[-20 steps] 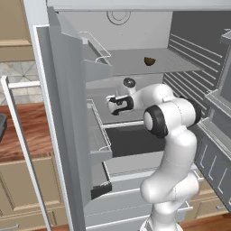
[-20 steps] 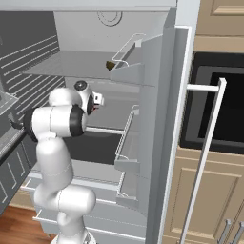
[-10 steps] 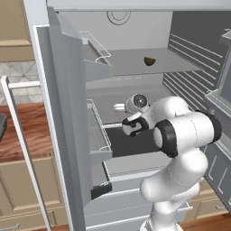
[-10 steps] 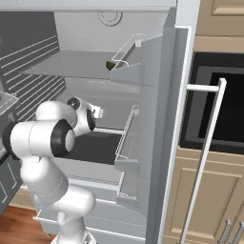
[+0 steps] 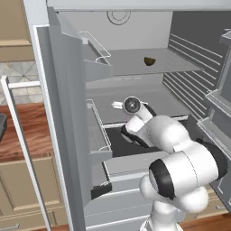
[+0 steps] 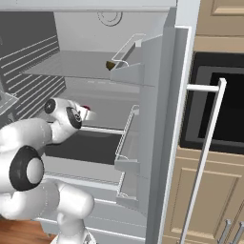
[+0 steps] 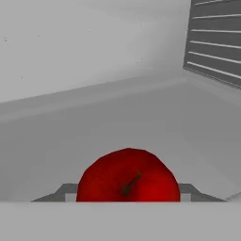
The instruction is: Pick the kiwi and apple from the fridge and place them inside the tupperware on the counter.
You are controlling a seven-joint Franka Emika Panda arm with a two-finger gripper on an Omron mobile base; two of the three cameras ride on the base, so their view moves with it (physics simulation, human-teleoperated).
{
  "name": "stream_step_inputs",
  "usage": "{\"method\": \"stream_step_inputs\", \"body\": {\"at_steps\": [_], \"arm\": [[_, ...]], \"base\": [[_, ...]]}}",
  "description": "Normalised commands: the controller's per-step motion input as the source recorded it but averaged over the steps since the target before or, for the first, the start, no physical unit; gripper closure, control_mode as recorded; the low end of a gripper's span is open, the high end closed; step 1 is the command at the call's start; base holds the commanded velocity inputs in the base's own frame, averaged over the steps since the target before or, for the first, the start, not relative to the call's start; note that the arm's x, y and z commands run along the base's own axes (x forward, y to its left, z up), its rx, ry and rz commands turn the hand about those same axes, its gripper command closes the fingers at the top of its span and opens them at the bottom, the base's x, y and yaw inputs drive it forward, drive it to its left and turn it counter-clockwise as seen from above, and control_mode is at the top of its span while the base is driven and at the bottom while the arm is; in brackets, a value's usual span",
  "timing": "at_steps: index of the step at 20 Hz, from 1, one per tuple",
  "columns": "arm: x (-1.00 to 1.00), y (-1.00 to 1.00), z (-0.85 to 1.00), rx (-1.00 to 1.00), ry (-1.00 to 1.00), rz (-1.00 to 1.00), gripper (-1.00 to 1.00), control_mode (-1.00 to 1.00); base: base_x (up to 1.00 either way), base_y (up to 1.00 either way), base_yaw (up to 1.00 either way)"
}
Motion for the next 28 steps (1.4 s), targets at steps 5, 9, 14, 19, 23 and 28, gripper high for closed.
{"method": "stream_step_inputs", "body": {"at_steps": [5,9,14,19,23,28], "arm": [[-0.69,0.0,0.67,0.0,0.09,0.0,1.0,-1.0],[-0.49,0.0,0.92,0.0,0.43,0.0,1.0,-1.0],[-0.54,0.0,0.77,0.0,0.44,0.0,1.0,-1.0],[-0.96,0.0,0.07,0.0,0.0,0.0,1.0,-1.0],[-0.97,-0.05,0.2,0.0,0.0,0.0,1.0,-1.0],[-0.85,-0.08,0.33,0.0,0.0,0.0,1.0,-1.0]], "base": [[0.0,0.0,0.0],[0.0,0.0,0.0],[0.0,0.0,0.0],[0.0,0.0,0.0],[0.0,0.0,0.0],[0.0,0.0,0.0]]}}
